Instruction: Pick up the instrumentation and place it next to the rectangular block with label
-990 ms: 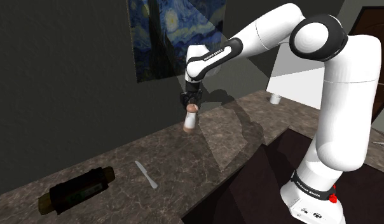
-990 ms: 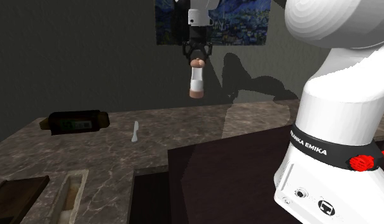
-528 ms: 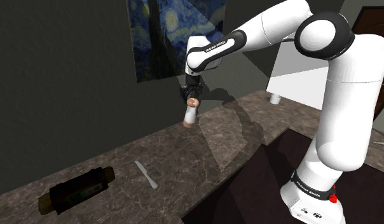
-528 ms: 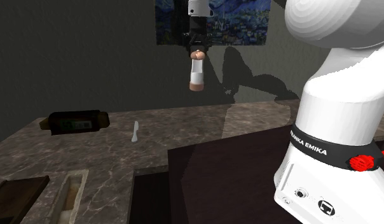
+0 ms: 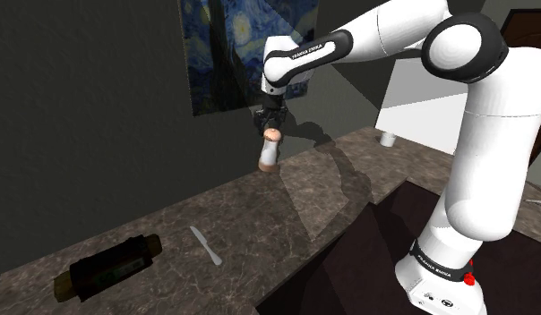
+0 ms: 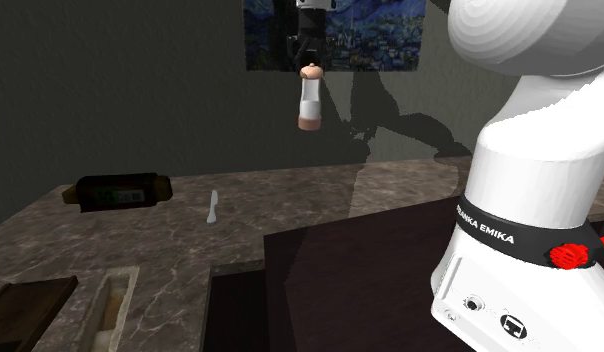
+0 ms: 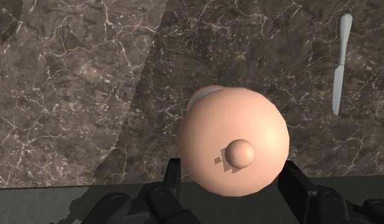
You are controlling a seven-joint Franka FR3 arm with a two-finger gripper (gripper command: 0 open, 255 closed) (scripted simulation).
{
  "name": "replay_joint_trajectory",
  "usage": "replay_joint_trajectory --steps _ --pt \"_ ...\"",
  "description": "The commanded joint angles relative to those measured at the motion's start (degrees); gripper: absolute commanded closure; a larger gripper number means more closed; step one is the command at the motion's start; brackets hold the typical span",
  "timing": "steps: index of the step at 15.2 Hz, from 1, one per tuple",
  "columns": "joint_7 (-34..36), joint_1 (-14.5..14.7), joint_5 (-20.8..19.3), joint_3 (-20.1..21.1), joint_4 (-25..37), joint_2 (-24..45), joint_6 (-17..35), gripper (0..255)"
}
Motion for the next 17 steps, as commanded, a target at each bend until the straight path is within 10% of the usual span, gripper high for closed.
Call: replay_joint_trajectory --steps 1,17 --pt "0.1 0.1 0.0 0.0 1.0 -0.6 -1.6 255" --pt "17.6 11.0 -3.2 5.5 8.8 8.1 -1.0 255"
